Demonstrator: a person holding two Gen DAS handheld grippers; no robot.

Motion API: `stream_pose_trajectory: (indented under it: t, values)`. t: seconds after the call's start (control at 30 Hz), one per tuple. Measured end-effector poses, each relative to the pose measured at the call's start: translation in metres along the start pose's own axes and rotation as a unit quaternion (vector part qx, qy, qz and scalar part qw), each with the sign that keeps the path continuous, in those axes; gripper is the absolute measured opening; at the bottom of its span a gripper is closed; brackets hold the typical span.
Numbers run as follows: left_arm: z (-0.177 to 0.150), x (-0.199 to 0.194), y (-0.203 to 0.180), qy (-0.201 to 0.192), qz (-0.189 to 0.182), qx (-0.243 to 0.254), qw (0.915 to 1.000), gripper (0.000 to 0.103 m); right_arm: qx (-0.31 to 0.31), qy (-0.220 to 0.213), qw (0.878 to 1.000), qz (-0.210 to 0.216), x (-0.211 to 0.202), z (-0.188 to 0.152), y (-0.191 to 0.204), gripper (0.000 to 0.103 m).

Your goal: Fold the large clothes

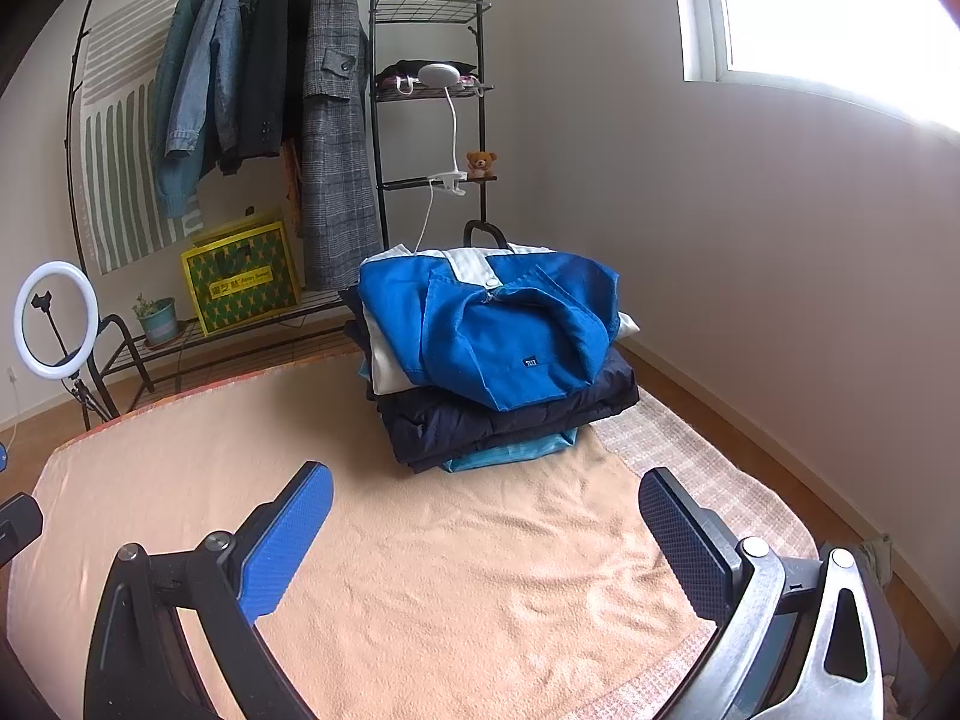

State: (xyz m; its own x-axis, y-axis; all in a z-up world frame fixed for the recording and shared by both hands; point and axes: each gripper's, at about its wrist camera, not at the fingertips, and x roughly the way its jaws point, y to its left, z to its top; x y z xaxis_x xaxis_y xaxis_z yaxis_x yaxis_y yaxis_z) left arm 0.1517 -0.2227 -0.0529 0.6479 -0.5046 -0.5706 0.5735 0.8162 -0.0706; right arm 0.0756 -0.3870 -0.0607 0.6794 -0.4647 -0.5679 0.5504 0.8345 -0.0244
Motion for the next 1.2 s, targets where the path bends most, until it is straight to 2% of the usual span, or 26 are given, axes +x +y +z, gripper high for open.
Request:
stream_pose_trajectory:
  t: [1.2]
  values:
    - [0.0068,-0.0048,0.0003,0.003,0.000,-0.009,1.0000,0.103,-0.001,0.002,1.000,0.001,0.0010,-0.0009,0.0017,0.103]
